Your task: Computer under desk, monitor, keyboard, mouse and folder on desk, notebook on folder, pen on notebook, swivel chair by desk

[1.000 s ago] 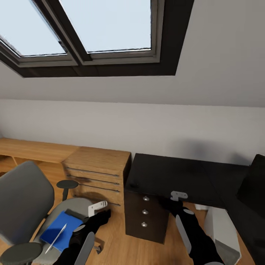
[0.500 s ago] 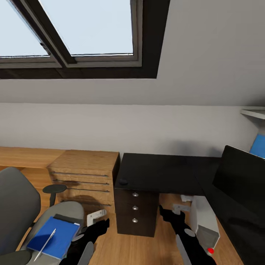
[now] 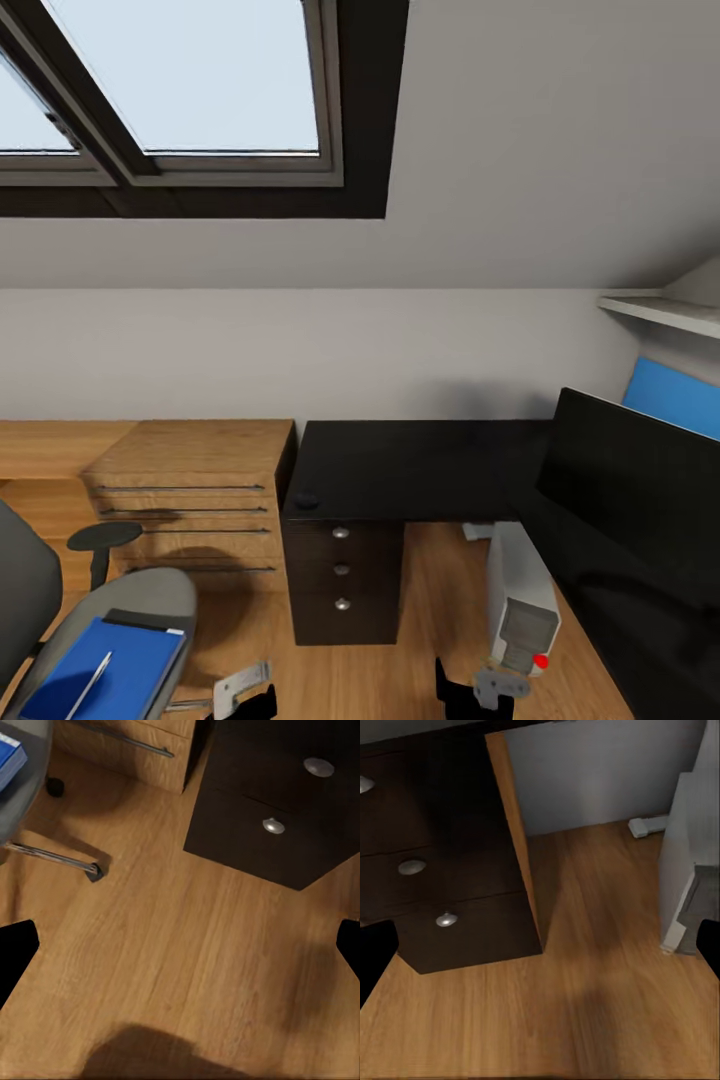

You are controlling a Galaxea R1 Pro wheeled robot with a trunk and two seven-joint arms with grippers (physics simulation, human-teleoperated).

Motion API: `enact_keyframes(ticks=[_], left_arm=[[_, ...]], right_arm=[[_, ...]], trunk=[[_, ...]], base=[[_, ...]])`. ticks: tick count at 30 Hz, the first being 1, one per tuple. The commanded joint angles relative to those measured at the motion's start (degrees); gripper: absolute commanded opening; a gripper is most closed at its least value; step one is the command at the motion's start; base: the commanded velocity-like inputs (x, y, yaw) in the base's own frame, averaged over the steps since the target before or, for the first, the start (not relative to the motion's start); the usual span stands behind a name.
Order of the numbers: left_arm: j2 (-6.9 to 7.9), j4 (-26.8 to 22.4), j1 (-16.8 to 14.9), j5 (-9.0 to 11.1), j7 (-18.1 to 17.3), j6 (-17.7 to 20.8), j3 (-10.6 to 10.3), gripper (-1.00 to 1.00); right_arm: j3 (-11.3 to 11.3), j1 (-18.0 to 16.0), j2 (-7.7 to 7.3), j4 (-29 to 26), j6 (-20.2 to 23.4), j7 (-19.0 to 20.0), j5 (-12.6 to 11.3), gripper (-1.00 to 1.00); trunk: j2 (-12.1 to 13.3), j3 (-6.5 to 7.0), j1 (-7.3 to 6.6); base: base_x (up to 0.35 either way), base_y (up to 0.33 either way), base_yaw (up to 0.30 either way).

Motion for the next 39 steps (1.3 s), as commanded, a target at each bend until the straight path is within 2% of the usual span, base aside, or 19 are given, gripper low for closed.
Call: enact_keyframes(ticks=[1, 4, 5, 8, 13, 16, 19, 34, 39], left_arm=[[0.11, 1.4, 0.1, -0.1, 0.4, -1.0, -0.2, 1.00], [0.36, 9.0, 0.3, -1.5, 0.3, -7.9, -0.2, 1.00], [0.47, 13.3, 0.4, -1.8, 0.2, -12.5, -0.2, 1.00], [0.52, 17.1, 0.4, -1.9, 0.2, -16.5, -0.2, 1.00], [0.54, 22.5, 0.4, -2.0, 0.2, -20.1, -0.2, 1.00], [0.55, 25.2, 0.4, -2.0, 0.3, -21.1, -0.2, 1.00], [0.55, 25.9, 0.4, -2.0, 0.3, -21.3, -0.3, 1.00], [0.55, 26.3, 0.4, -1.9, 0.4, -21.4, -0.3, 1.00], [0.55, 26.4, 0.4, -1.9, 0.4, -21.4, -0.3, 1.00]], right_arm=[[-0.2, 0.0, 0.03, 1.5, -1.6, 0.2, -0.3, 1.00], [-0.2, 0.0, -0.04, 8.1, -6.7, 0.2, -0.3, 1.00], [-0.2, 0.0, -0.08, 10.4, -7.9, 0.3, -0.3, 1.00], [-0.2, 0.0, -0.11, 11.4, -8.4, 0.3, -0.3, 1.00], [-0.3, 0.0, -0.27, 11.9, -8.6, 0.4, -0.3, 1.00], [-0.2, 0.0, -0.34, 12.1, -8.5, 0.5, -0.3, 1.00], [-0.2, 0.0, -0.36, 12.1, -8.5, 0.5, -0.3, 1.00], [-0.2, 0.0, -0.47, 12.2, -8.5, 0.3, -0.4, 1.00], [-0.3, 0.0, -0.53, 15.0, -8.4, 0.2, -0.5, 1.00]], trunk=[[0.0, 0.03, 0.02], [0.0, 0.10, 0.02], [0.0, 0.10, 0.02], [0.0, 0.11, 0.02], [0.0, 0.12, 0.02], [0.0, 0.12, 0.02], [0.0, 0.12, 0.02], [0.0, 0.12, 0.02], [0.0, 0.12, 0.02]], base=[[0.000, 0.000, -0.184], [0.000, 0.000, -0.105], [0.000, 0.000, -0.026], [0.000, 0.000, -0.016], [0.000, 0.000, -0.006], [-0.013, 0.000, -0.001], [-0.097, 0.000, 0.000], [-0.304, -0.060, 0.000], [-0.280, -0.212, 0.000]])
